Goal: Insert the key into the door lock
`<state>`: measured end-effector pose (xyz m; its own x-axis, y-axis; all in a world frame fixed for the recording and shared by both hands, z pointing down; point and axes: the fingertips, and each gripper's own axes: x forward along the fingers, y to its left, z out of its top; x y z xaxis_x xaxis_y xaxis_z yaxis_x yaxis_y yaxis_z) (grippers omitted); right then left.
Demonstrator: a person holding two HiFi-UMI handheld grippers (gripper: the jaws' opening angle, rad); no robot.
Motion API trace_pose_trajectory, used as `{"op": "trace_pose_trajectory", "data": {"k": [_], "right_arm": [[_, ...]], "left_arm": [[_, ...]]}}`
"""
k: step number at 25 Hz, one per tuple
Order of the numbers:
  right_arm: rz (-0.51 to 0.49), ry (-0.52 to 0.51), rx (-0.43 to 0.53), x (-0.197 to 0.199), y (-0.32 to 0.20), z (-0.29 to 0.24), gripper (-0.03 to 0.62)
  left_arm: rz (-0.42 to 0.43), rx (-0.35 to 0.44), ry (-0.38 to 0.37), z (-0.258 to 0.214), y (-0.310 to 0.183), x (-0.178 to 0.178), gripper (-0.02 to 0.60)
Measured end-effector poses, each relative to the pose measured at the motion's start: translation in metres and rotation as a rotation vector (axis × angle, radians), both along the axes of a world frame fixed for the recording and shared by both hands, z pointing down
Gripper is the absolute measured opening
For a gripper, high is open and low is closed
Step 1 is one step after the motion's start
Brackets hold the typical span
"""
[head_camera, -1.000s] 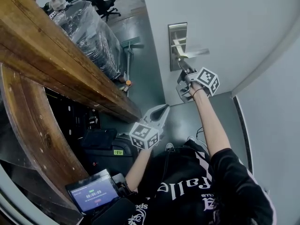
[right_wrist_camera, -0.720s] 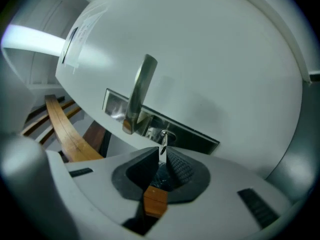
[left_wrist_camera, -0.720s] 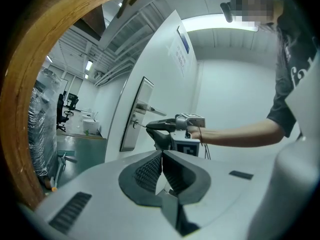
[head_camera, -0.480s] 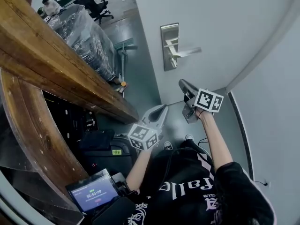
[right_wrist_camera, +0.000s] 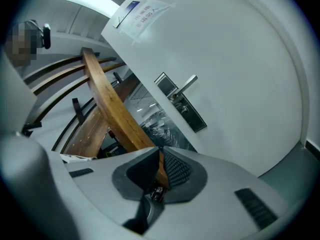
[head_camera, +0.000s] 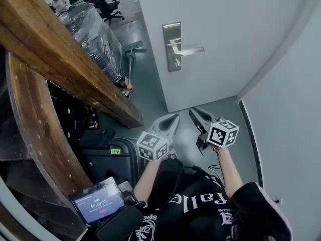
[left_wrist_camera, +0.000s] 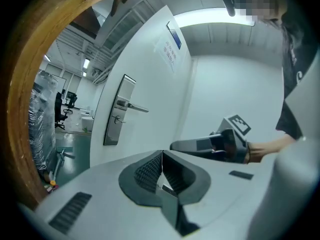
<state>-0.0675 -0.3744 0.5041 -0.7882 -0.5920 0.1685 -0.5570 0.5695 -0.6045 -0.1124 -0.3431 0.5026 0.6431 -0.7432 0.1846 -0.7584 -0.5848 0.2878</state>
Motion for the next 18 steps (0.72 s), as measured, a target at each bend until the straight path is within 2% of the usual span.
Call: {"op": "trace_pose_trajectory", "data": {"k": [7, 11, 15, 18], "right_arm": [[-0.108, 0.031, -0.034, 0.063, 0.107, 0.023, 0.037], [-0.144, 0.059, 0.014, 0.097, 0.159, 0.016, 0.037], [-0.17, 0.105, 0.062, 0.115, 0.2, 0.01, 0.037], [-0.188, 0.09, 0.052, 0.118, 0.222, 0.01, 0.037]], "left_arm": [[-0.077, 0.045, -0.001, -0.018, 0.071, 0.069, 0.006], [-0.099, 0.047, -0.009, -0.015, 0.126, 0.111, 0.006], [-0.113, 0.013, -0.036, -0.006, 0.175, 0.134, 0.006], [-0.129, -0.008, -0.056, -0.003, 0.202, 0.138, 0.006]]}}
